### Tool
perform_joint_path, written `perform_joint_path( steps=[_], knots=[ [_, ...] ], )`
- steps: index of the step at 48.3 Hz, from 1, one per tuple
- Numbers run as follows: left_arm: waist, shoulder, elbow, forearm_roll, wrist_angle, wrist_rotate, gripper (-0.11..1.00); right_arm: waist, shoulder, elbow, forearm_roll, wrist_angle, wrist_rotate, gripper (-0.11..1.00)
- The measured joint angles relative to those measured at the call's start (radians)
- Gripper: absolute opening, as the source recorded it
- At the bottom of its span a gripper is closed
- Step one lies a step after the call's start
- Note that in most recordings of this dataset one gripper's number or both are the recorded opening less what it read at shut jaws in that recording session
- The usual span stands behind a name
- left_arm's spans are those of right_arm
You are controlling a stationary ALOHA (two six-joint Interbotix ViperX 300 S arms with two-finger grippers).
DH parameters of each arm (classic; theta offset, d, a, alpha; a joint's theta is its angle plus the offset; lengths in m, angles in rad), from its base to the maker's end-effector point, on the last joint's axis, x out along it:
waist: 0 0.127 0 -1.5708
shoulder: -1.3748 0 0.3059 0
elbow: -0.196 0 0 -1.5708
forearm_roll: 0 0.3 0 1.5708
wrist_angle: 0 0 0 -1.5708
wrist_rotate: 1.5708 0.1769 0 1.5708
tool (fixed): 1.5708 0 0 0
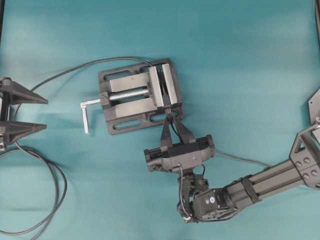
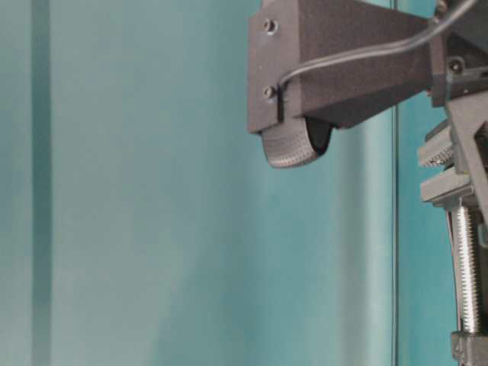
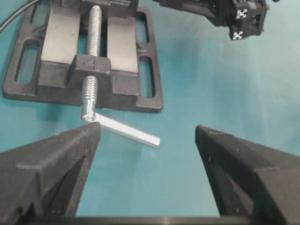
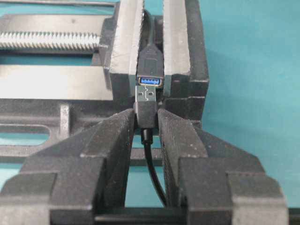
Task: Insert the USB cable into the fixed female connector.
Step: 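Push the USB plug forward into the female port with the right gripper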
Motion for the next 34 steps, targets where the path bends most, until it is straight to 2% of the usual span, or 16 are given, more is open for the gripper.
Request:
perform_joint_path(
  steps=[34],
  knots=[
    [0.0,0.0,0.0,0.0,0.0,0.0,0.98,-0.008,0.0,0.0,0.015,0.0,0.006,0.21]
  ],
)
